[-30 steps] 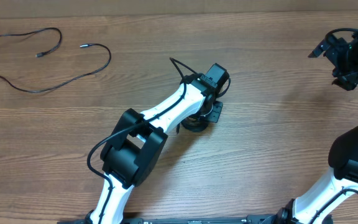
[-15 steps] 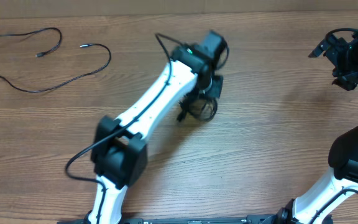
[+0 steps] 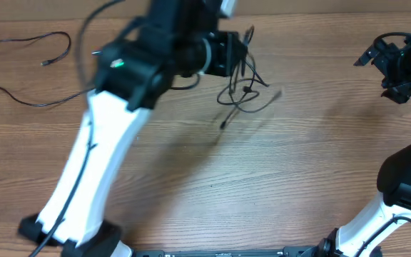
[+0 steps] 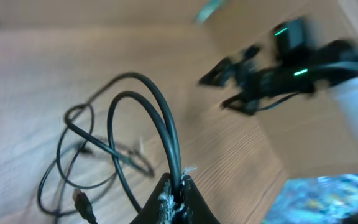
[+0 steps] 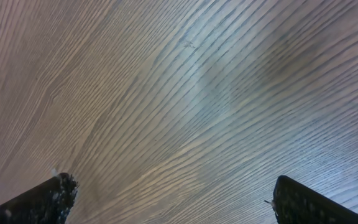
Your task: Untangle cables
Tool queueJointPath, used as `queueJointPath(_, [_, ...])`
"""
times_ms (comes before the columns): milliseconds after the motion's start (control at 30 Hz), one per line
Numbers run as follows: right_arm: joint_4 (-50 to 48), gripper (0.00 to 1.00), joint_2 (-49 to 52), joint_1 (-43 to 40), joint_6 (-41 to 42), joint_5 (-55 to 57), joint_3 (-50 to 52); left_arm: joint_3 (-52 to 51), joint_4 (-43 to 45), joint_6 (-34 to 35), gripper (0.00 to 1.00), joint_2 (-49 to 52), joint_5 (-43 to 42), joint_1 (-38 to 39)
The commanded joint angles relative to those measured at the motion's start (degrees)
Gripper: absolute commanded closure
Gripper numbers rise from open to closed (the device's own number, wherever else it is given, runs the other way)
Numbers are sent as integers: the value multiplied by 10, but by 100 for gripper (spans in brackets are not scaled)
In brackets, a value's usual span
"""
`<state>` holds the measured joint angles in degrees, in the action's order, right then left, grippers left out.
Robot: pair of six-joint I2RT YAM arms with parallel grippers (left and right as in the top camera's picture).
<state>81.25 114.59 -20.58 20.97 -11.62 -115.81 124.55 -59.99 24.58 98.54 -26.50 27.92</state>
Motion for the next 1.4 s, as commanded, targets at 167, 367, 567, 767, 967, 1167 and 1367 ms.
queueJointPath(167, [-2,0,-7,3,2,0,-2,7,-114,8,96,-28,125,18])
queueJointPath(367, [-2,0,-7,3,2,0,-2,7,-95,-38,96,-8,-269,-16])
queueJointPath(567, [-2,0,-7,3,2,0,-2,7,-84,-40,96,-7,-265,-81])
queueJointPath(767, [-2,0,-7,3,2,0,-2,7,-199,65,96,-4,-162,-82])
queueJointPath(967, [-2,0,-7,3,2,0,-2,7,-211,13,96,-4,-101,-72])
queueJointPath(1167, [-3,0,-7,3,5,-66,-2,7,-243,-2,95,-4,-60,-60])
queueJointPath(1367, [56,0,-7,20,-129,-320,0,7,-263,19,92,-4,50,-57])
